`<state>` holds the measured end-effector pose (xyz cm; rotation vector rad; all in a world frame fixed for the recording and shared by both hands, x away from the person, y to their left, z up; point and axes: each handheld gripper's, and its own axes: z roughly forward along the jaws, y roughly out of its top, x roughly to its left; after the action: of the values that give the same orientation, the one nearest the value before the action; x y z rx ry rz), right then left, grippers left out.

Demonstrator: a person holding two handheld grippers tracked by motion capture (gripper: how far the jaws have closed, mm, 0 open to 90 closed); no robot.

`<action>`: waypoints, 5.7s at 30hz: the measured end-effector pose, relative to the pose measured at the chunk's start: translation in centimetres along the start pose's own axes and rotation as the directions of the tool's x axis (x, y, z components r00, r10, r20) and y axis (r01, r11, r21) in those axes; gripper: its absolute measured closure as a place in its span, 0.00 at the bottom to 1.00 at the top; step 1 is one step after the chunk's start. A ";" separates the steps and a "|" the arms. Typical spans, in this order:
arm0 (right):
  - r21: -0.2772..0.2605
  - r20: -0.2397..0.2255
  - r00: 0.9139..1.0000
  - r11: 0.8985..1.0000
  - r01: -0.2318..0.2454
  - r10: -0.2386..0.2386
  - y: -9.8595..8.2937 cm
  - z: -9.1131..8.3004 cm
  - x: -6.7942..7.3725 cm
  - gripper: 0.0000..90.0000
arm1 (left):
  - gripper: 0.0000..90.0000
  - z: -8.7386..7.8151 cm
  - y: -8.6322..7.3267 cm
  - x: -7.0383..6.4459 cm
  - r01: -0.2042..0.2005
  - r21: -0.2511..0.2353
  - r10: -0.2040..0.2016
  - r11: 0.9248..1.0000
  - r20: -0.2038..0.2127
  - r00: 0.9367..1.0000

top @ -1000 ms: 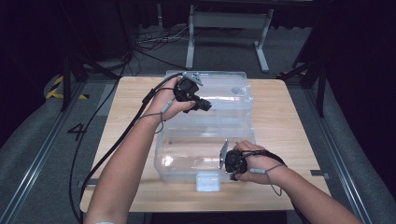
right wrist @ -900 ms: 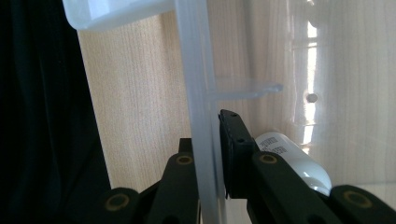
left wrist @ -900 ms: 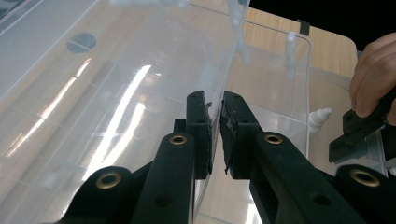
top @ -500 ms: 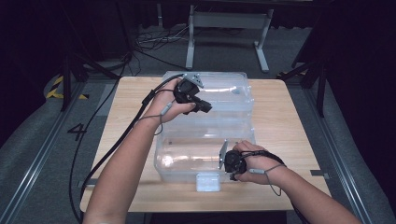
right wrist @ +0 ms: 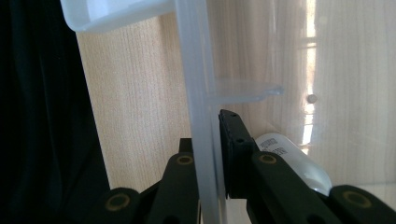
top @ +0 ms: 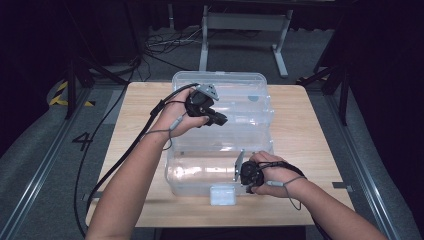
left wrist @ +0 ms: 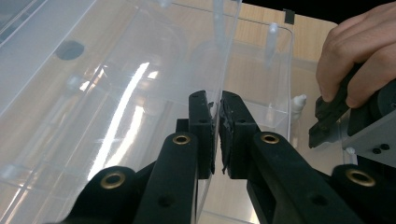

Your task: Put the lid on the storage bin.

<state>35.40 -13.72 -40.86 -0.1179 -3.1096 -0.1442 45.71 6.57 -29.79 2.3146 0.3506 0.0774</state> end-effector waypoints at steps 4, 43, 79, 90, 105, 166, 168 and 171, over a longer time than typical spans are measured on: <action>-0.009 0.003 1.000 1.000 -0.005 0.005 0.0 0.1 0.1 0.96 | 0.94 -0.1 -0.1 -0.3 -0.024 -0.008 0.024 1.000 -0.004 1.000; -0.024 0.025 1.000 1.000 -0.015 0.015 -0.3 0.0 0.5 0.96 | 0.95 -0.8 -1.3 -4.4 -0.070 0.007 0.069 0.998 0.013 0.998; -0.050 0.139 0.990 0.999 0.009 -0.002 -0.3 -0.1 1.7 0.92 | 0.96 -0.5 -1.9 -6.6 -0.102 0.045 0.101 0.994 0.029 0.994; -0.069 0.178 0.984 0.998 -0.003 0.015 -0.4 -1.5 2.4 0.91 | 0.96 -0.4 -2.0 -6.7 -0.105 0.046 0.103 0.993 0.037 0.994; -0.114 0.172 0.985 0.993 0.004 0.015 -1.0 -4.2 2.7 0.92 | 0.96 -0.4 -2.0 -6.7 -0.097 0.047 0.095 0.994 0.039 0.995; -0.551 0.156 0.929 0.810 -0.201 0.336 -7.4 -13.8 -0.8 1.00 | 0.97 -0.2 -2.8 -7.4 -0.083 0.035 0.082 0.996 0.036 0.996; -0.559 0.150 0.929 0.804 -0.203 0.339 -7.5 -13.8 -0.8 1.00 | 0.97 -0.2 -2.8 -7.5 -0.084 0.035 0.083 0.996 0.035 0.996; -0.599 0.137 0.922 0.772 -0.214 0.362 -7.8 -14.1 -1.1 1.00 | 0.96 -0.2 -2.8 -7.5 -0.088 0.033 0.087 0.996 0.033 0.996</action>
<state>36.20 -22.81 -27.55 -0.6755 -3.0996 -1.1424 37.84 6.47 -31.25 2.3625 0.2358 0.0785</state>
